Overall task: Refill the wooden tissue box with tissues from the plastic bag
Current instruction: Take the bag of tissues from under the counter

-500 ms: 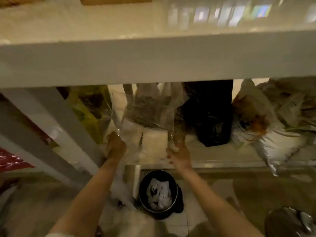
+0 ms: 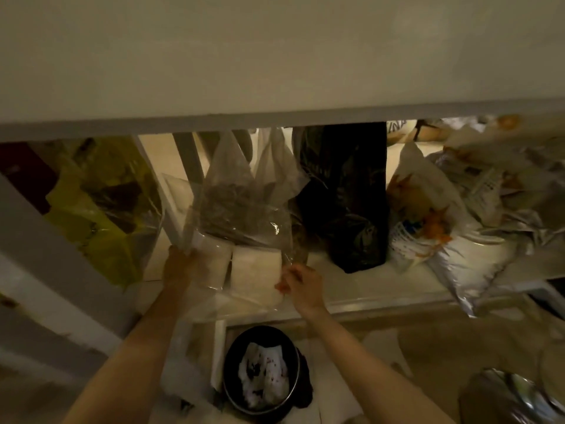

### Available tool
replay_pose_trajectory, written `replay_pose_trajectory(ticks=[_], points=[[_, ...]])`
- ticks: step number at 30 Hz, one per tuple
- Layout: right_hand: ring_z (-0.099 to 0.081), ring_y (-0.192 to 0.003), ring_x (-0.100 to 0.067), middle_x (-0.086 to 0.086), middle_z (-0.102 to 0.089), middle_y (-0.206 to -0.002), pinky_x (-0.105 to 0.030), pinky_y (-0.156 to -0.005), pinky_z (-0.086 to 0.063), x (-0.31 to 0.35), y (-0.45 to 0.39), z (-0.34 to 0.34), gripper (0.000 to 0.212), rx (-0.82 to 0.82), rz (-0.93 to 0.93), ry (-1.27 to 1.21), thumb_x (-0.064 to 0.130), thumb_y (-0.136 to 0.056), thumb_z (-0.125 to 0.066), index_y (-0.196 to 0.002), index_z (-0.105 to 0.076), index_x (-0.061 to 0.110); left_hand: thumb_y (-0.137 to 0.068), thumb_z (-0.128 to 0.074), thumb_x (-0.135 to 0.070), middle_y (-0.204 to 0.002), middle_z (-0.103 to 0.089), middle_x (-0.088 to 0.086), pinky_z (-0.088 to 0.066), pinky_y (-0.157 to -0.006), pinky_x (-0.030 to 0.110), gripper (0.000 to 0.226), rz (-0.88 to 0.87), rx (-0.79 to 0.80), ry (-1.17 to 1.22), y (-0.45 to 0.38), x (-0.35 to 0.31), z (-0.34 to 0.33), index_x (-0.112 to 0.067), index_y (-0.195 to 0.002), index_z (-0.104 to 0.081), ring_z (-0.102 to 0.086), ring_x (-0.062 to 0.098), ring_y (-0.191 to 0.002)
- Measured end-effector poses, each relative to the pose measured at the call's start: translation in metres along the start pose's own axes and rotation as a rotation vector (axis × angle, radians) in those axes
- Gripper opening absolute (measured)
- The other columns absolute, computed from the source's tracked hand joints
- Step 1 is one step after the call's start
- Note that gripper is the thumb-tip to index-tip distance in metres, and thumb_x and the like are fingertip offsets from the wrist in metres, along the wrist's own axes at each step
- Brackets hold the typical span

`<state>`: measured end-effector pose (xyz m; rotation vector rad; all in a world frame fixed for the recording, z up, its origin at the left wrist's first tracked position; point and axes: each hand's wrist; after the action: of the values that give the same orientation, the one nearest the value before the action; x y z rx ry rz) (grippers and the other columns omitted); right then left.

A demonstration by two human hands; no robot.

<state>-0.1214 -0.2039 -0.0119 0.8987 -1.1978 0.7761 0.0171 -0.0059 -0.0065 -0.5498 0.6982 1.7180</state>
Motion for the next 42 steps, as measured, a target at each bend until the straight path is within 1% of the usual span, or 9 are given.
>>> replay_pose_trajectory(ticks=[6, 10, 12, 15, 21, 27, 30, 34, 42], points=[[-0.06, -0.048, 0.001, -0.002, -0.059, -0.063, -0.017, -0.055, -0.051, 0.0, 0.01, 0.026, 0.031, -0.038, -0.033, 0.012, 0.002, -0.092, -0.048, -0.064, -0.056, 0.014, -0.088, -0.049, -0.012, -0.11, -0.061, 0.028, -0.037, -0.075, 0.038, 0.02, 0.055, 0.074, -0.018, 0.019, -0.008, 0.008, 0.003, -0.096, -0.061, -0.056, 0.04, -0.102], [-0.059, -0.061, -0.019, -0.004, -0.059, -0.065, -0.027, -0.063, -0.05, 0.005, 0.036, 0.057, 0.034, -0.089, -0.046, 0.032, 0.0, -0.093, -0.046, -0.064, -0.054, 0.016, -0.087, -0.051, -0.009, -0.097, -0.064, 0.023, -0.043, -0.077, 0.035, 0.02, 0.011, 0.11, 0.183, 0.065, -0.015, 0.017, 0.003, -0.1, -0.059, -0.061, 0.037, -0.093], [-0.058, -0.062, -0.018, -0.004, -0.059, -0.066, -0.02, -0.061, -0.049, 0.011, 0.055, 0.075, 0.033, -0.099, -0.051, 0.084, 0.0, -0.093, -0.046, -0.065, -0.054, 0.017, -0.088, -0.05, -0.008, -0.09, -0.065, 0.023, -0.046, -0.076, 0.039, 0.01, -0.017, 0.144, 0.232, 0.089, -0.021, 0.021, -0.008, -0.08, -0.057, -0.063, 0.039, -0.089], [-0.058, -0.061, -0.012, -0.003, -0.06, -0.067, -0.011, -0.056, -0.045, 0.031, 0.085, 0.102, 0.03, -0.121, -0.032, 0.174, -0.002, -0.091, -0.048, -0.068, -0.057, 0.016, -0.089, -0.048, -0.008, -0.079, -0.06, 0.016, -0.042, -0.071, 0.034, 0.03, -0.037, 0.192, 0.21, 0.128, -0.03, 0.034, -0.021, -0.062, -0.046, -0.062, 0.037, -0.085], [-0.064, -0.076, -0.013, 0.005, -0.065, -0.076, -0.017, -0.07, -0.05, 0.081, 0.16, 0.161, 0.017, -0.07, -0.035, 0.307, 0.002, -0.09, -0.051, -0.084, -0.062, 0.013, -0.089, -0.052, -0.008, -0.082, -0.068, 0.017, -0.037, -0.052, 0.016, 0.018, -0.197, 0.125, 0.126, 0.235, -0.049, 0.084, 0.004, -0.088, -0.065, -0.055, 0.021, -0.071], [-0.057, -0.069, 0.022, 0.019, -0.063, -0.068, 0.0, -0.064, -0.04, 0.133, 0.223, 0.215, 0.014, -0.102, 0.071, 0.457, 0.002, -0.088, -0.055, -0.084, -0.062, 0.013, -0.086, -0.056, -0.007, -0.081, -0.071, 0.007, -0.045, -0.062, 0.023, 0.011, -0.449, 0.118, 0.081, 0.309, -0.063, 0.127, -0.007, -0.087, -0.067, -0.065, 0.019, -0.069], [-0.059, -0.073, 0.013, 0.007, -0.065, -0.074, -0.006, -0.064, -0.043, 0.17, 0.238, 0.236, 0.012, -0.133, 0.145, 0.476, 0.005, -0.089, -0.056, -0.085, -0.064, 0.012, -0.083, -0.059, -0.001, -0.076, -0.068, 0.001, -0.042, -0.055, 0.01, 0.011, -0.601, 0.09, 0.074, 0.328, -0.091, 0.158, -0.005, -0.09, -0.068, -0.057, -0.006, -0.056], [-0.064, -0.087, -0.001, 0.008, -0.069, -0.087, -0.015, -0.076, -0.051, 0.234, 0.246, 0.256, 0.019, -0.118, 0.274, 0.422, 0.009, -0.09, -0.054, -0.088, -0.065, 0.025, -0.081, -0.061, 0.001, -0.074, -0.062, -0.015, -0.04, -0.063, -0.002, 0.015, -0.758, 0.085, 0.164, 0.336, -0.132, 0.191, -0.01, -0.09, -0.066, -0.054, -0.025, -0.073], [-0.068, -0.069, -0.012, 0.003, -0.07, -0.08, -0.023, -0.065, -0.056, 0.357, 0.232, 0.271, 0.021, -0.209, 0.483, 0.335, 0.01, -0.091, -0.052, -0.088, -0.064, 0.026, -0.087, -0.055, -0.011, -0.068, -0.063, -0.01, -0.042, -0.063, 0.008, 0.009, -0.836, -0.063, 0.341, 0.332, -0.229, 0.257, -0.018, -0.083, -0.06, -0.06, 0.002, -0.067]])
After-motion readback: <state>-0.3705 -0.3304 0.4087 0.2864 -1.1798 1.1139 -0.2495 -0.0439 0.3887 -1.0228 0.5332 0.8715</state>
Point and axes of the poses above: each hand's wrist, its own y-axis away from the middle knuckle, its own z-axis out of the back of the hand, x = y × z
